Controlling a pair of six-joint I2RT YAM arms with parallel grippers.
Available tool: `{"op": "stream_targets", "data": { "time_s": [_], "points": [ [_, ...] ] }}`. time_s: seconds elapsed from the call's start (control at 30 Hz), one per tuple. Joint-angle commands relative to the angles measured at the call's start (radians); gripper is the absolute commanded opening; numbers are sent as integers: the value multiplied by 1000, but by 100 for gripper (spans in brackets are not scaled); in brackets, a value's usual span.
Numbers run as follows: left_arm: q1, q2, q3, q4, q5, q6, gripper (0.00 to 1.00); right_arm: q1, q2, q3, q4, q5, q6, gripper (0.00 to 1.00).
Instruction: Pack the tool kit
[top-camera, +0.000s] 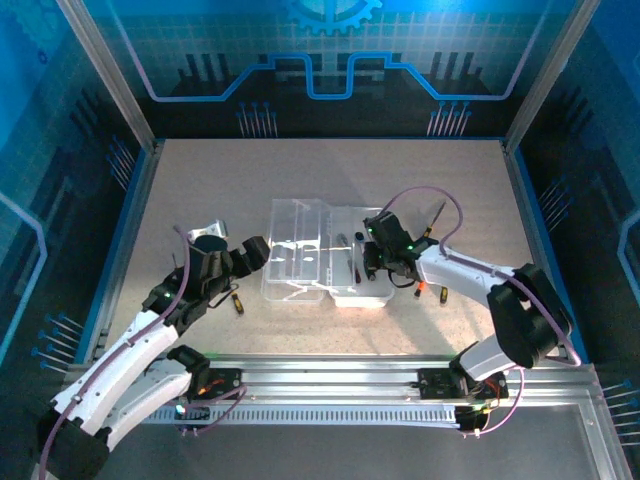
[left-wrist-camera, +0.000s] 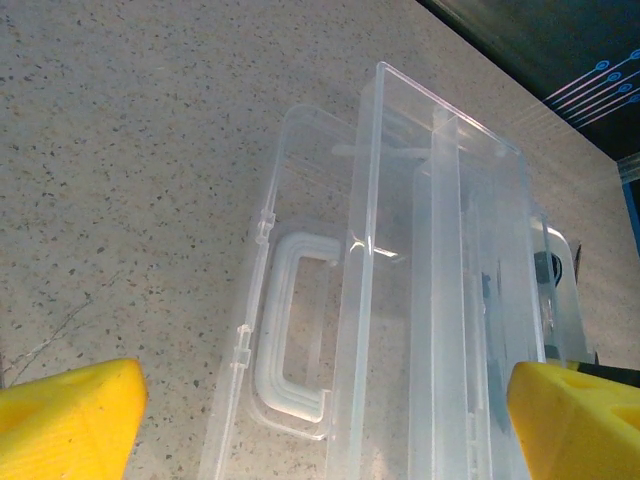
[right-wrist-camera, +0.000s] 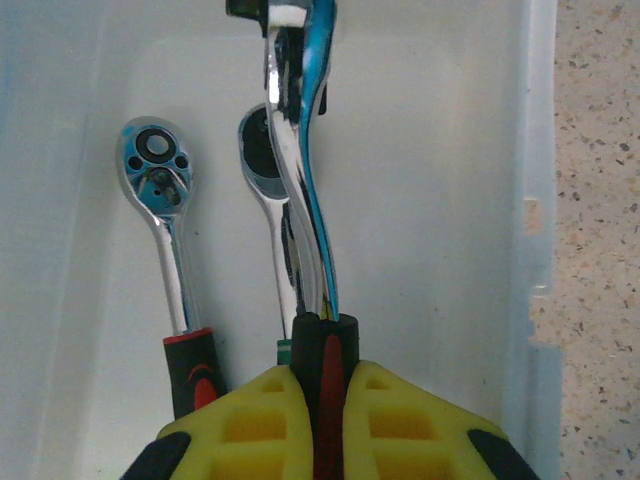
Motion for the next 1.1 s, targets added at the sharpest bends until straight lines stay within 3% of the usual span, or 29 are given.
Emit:
{"op": "stream_targets", "data": {
  "time_s": [0.0, 0.53, 0.8, 1.07],
  "points": [
    [14, -18, -6, -36, 2, 2, 94, 7, 31, 26, -44, 89, 28, 1],
    [41, -86, 21, -109, 12, 27, 97, 6, 110, 51, -8, 76, 67, 9],
    [44, -82, 53, -126, 25, 27, 97, 10, 35, 72, -40, 80, 71, 26],
    [45, -78, 51, -128, 26, 22, 98, 16, -98, 76, -69, 103, 53, 30]
  ]
}}
